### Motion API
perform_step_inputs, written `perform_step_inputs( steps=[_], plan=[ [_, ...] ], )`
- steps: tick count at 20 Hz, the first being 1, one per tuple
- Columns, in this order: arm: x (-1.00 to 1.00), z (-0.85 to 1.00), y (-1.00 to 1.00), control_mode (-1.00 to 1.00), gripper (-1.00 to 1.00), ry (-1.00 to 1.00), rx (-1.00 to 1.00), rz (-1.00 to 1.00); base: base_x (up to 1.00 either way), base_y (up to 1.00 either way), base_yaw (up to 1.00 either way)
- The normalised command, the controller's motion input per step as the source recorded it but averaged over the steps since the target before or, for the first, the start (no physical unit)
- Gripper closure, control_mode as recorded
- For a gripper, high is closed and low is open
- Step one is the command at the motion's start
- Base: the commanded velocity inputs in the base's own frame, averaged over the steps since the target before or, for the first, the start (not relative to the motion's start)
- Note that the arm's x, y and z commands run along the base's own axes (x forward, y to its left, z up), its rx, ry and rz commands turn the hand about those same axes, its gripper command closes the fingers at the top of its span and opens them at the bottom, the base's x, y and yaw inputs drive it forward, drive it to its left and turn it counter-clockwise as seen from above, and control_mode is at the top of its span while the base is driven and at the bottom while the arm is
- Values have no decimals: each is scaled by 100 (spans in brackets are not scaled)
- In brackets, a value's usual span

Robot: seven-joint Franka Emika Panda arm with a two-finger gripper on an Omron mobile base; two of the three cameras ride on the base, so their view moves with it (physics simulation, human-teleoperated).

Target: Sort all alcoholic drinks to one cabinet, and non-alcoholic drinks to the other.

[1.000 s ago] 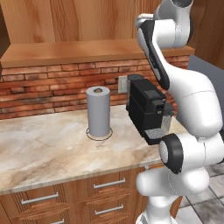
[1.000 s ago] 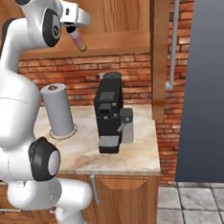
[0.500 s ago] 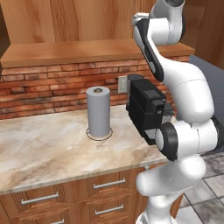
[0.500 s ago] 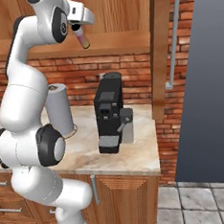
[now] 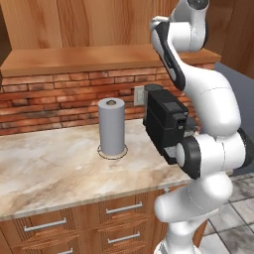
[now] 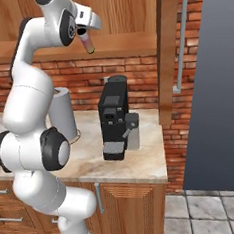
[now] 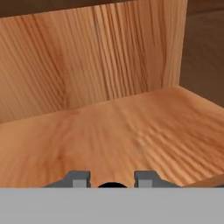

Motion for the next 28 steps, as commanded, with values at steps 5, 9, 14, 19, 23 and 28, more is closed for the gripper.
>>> perform_step_inputs(
  steps=[5,9,14,19,23,28],
  plan=[
    [39,-6,0,-100,100,0,1,0,0,0,0],
    [51,-1,0,-100,100,0,0,0,0,0,0],
    [49,0,0,-100,100,0,0,0,0,0,0],
    [24,0,0,-100,100,0,0,0,0,0,0],
    [27,-2,0,-100,100,0,0,0,0,0,0],
    [27,-21,0,-100,100,0,0,0,0,0,0]
  ],
)
